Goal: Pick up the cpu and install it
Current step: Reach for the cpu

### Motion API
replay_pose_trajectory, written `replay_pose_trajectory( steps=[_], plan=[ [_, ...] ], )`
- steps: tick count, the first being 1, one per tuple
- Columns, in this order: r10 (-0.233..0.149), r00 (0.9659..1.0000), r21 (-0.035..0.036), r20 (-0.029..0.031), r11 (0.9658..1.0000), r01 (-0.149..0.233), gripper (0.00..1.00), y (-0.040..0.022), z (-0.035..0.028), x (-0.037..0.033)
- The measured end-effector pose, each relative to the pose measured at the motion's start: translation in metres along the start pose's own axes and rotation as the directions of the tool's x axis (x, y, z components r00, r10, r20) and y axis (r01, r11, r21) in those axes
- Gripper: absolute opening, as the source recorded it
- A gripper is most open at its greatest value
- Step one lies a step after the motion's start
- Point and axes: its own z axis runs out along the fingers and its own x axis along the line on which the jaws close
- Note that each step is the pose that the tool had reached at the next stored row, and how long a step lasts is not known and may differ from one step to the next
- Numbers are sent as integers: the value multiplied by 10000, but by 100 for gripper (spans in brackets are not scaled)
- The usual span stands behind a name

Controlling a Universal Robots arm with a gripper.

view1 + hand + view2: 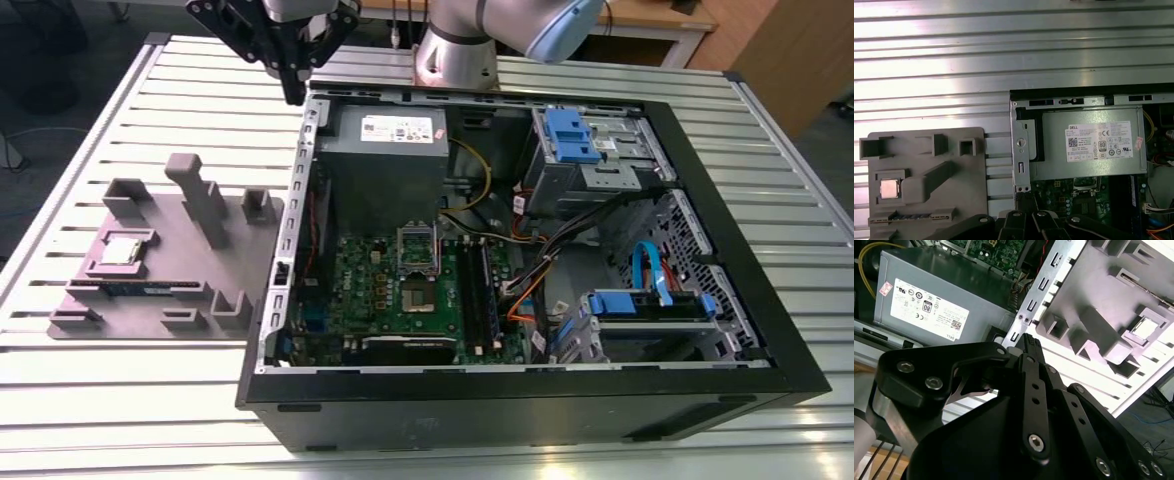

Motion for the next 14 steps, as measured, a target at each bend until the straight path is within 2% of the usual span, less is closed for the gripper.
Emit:
replay_pose_trajectory(
  steps=[14],
  plan=[
    [0, 10000, 0, 1, 10000, 0, 11, -1, 0, 14]
  ],
)
